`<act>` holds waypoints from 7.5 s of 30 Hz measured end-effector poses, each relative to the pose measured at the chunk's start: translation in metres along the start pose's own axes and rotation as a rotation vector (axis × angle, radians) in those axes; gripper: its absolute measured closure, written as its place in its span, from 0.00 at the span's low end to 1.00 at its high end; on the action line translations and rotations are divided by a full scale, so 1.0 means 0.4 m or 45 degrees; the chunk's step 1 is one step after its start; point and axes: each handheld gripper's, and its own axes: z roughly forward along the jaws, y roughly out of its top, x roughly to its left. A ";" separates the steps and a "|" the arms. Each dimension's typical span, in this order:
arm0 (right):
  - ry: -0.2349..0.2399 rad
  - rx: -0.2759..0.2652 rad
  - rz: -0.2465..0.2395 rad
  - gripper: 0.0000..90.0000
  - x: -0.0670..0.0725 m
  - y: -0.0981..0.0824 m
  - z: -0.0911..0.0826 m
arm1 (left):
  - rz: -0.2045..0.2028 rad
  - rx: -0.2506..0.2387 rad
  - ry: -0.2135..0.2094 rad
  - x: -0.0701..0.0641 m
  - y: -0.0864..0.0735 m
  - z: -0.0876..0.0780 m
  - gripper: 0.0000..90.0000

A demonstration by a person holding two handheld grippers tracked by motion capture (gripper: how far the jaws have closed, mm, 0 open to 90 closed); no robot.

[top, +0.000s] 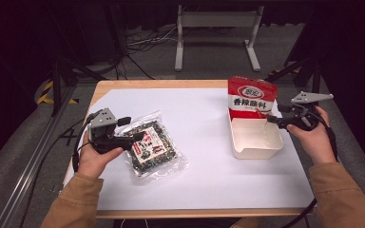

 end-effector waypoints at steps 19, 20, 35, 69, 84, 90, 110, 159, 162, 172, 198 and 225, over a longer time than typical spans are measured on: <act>0.230 -0.103 -0.125 0.55 0.185 0.021 -0.040 | -0.015 0.057 0.116 0.029 -0.016 -0.010 0.26; 0.234 -0.104 -0.141 0.54 0.193 0.020 -0.040 | -0.022 0.056 0.111 0.029 -0.017 -0.010 0.26; 0.371 -0.146 -0.164 0.53 0.268 0.006 -0.020 | -0.044 0.084 0.142 0.051 -0.023 0.002 0.25; 0.517 -0.122 -0.264 0.50 0.370 -0.009 0.040 | -0.090 0.144 0.222 0.142 -0.084 0.004 0.31; 0.516 -0.096 -0.274 0.49 0.389 -0.020 0.050 | -0.277 0.173 0.274 0.224 -0.134 0.066 0.34; 0.512 -0.088 -0.268 0.49 0.394 -0.032 0.044 | -0.379 0.170 0.299 0.264 -0.158 0.085 0.34; 0.508 -0.069 -0.275 0.49 0.411 -0.053 0.038 | -0.536 0.193 0.188 0.335 -0.231 0.160 0.49; 0.508 -0.125 -0.225 0.50 0.407 -0.058 0.051 | -0.419 -0.136 0.090 0.244 -0.104 0.007 1.00; 0.521 -0.126 -0.206 0.51 0.406 -0.054 0.052 | -0.356 -0.181 0.073 0.218 -0.072 -0.014 1.00; 0.550 -0.138 -0.208 0.54 0.410 -0.032 0.053 | -0.188 -0.275 0.024 0.125 0.004 -0.072 1.00; 0.637 -0.204 -0.201 0.51 0.447 0.081 0.134 | 0.048 -0.414 -0.177 -0.031 0.070 -0.157 1.00; 0.707 -0.285 -0.192 0.37 0.492 0.179 0.221 | 0.106 -0.416 -0.206 -0.068 0.066 -0.184 1.00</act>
